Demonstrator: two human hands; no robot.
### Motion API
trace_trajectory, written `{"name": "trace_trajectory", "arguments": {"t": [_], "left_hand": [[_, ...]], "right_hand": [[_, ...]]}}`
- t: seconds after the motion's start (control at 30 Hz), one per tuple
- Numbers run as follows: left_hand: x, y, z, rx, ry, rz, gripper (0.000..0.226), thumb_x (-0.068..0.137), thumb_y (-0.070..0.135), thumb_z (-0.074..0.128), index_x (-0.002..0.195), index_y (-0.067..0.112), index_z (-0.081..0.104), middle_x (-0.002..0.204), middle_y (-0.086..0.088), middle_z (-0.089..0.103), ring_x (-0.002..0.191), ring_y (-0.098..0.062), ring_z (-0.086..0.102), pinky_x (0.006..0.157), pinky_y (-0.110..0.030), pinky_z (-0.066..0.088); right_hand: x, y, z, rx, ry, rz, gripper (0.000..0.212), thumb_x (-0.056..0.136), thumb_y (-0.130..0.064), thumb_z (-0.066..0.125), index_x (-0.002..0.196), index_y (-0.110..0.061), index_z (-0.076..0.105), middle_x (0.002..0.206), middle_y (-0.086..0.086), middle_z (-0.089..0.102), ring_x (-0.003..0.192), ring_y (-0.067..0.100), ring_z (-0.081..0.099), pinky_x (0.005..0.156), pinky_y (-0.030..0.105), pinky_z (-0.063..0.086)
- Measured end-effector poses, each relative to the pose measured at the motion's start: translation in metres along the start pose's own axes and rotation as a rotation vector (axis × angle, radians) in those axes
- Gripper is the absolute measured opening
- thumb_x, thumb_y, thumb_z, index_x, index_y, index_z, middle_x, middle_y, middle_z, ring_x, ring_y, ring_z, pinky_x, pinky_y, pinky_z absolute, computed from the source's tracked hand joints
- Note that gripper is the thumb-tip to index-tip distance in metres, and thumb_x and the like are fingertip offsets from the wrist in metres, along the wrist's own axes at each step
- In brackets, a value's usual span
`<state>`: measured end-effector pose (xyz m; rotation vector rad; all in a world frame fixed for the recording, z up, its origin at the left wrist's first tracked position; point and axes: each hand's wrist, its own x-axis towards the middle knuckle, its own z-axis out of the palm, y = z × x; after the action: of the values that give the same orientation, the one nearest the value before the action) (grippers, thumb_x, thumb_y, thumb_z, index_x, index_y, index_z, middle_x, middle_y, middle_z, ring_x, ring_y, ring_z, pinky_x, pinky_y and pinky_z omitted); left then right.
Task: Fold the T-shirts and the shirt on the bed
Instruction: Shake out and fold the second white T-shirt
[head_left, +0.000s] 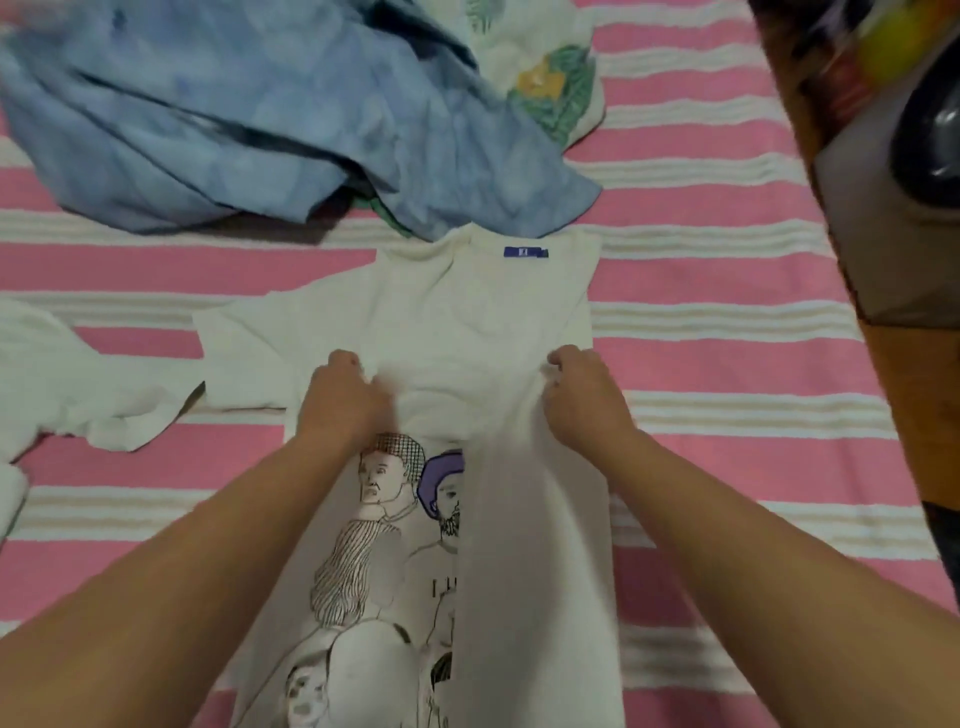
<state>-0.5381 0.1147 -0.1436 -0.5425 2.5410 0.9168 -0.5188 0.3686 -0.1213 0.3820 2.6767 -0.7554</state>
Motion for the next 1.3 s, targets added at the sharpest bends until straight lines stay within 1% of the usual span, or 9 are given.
{"name": "trace_trajectory", "arguments": {"t": [0.23,0.37,0.53,0.67,0.77,0.9,1.03,1.13,1.3], "left_hand": [[0.098,0.033,0.013,-0.021,0.13,-0.039,0.061,0.094,0.049,0.062,0.136,0.008,0.05,0.136,-0.018,0.049,0.124,-0.04,0.052,0.103,-0.047,0.043],[0.101,0.031,0.012,0.087,0.11,-0.024,0.041,0.087,0.052,0.066,0.106,0.016,0.06,0.121,-0.014,0.058,0.113,-0.038,0.056,0.098,-0.05,0.048],[0.08,0.017,0.006,0.288,0.08,0.187,0.041,0.089,0.05,0.066,0.118,0.022,0.056,0.12,-0.009,0.045,0.115,-0.034,0.046,0.096,-0.048,0.042],[0.087,0.02,0.003,0.371,0.114,0.319,0.026,0.09,0.043,0.067,0.098,0.02,0.062,0.108,-0.006,0.043,0.106,-0.033,0.045,0.088,-0.045,0.042],[0.079,0.021,-0.005,0.196,0.253,0.427,0.019,0.096,0.02,0.057,0.08,0.011,0.052,0.09,-0.007,0.051,0.088,-0.033,0.047,0.075,-0.043,0.037],[0.064,0.003,-0.026,-0.098,0.303,0.202,0.024,0.1,0.02,0.048,0.079,0.009,0.045,0.069,-0.008,0.055,0.068,-0.031,0.052,0.062,-0.044,0.039],[0.08,0.007,-0.012,0.063,0.098,0.445,0.009,0.095,0.029,0.061,0.09,0.021,0.059,0.087,0.005,0.063,0.081,-0.02,0.056,0.075,-0.042,0.047],[0.091,0.025,0.01,0.414,0.044,0.597,0.031,0.095,0.043,0.059,0.118,0.022,0.061,0.109,0.0,0.063,0.103,-0.026,0.056,0.089,-0.043,0.043],[0.104,0.044,0.014,0.687,0.007,0.357,0.057,0.088,0.069,0.055,0.119,0.022,0.057,0.127,-0.008,0.051,0.12,-0.031,0.045,0.1,-0.048,0.035]], "right_hand": [[0.081,0.008,0.009,-0.016,0.078,0.038,0.049,0.088,-0.006,0.046,0.136,-0.016,0.039,0.118,0.006,0.036,0.103,0.036,0.054,0.076,0.036,0.039],[0.087,0.017,0.016,0.032,0.076,0.02,0.075,0.087,-0.009,0.049,0.156,-0.019,0.019,0.138,0.01,0.035,0.118,0.036,0.05,0.088,0.039,0.044],[0.09,0.017,0.011,0.093,0.092,0.02,0.09,0.09,-0.014,0.053,0.161,-0.021,-0.002,0.149,0.009,0.035,0.128,0.034,0.046,0.095,0.044,0.045],[0.094,0.017,0.013,0.081,0.076,0.026,0.094,0.086,-0.008,0.051,0.16,-0.021,-0.004,0.145,0.012,0.035,0.123,0.036,0.048,0.096,0.046,0.046],[0.096,0.018,0.017,0.078,0.072,0.031,0.094,0.087,-0.006,0.051,0.16,-0.02,-0.006,0.142,0.012,0.034,0.119,0.038,0.049,0.093,0.046,0.047],[0.099,0.02,0.018,0.074,0.078,0.041,0.095,0.087,-0.006,0.052,0.16,-0.019,-0.008,0.143,0.011,0.032,0.118,0.036,0.05,0.088,0.043,0.047],[0.104,0.021,0.016,0.037,0.056,0.036,0.097,0.087,-0.007,0.054,0.16,-0.021,-0.009,0.143,0.009,0.031,0.117,0.035,0.052,0.086,0.043,0.048],[0.106,0.021,0.018,0.012,0.048,0.049,0.096,0.087,-0.007,0.053,0.16,-0.021,-0.008,0.143,0.009,0.03,0.115,0.034,0.051,0.081,0.04,0.046],[0.109,0.021,0.02,-0.013,0.044,0.07,0.098,0.086,-0.008,0.053,0.16,-0.021,-0.009,0.14,0.009,0.029,0.115,0.035,0.051,0.076,0.037,0.039]]}}
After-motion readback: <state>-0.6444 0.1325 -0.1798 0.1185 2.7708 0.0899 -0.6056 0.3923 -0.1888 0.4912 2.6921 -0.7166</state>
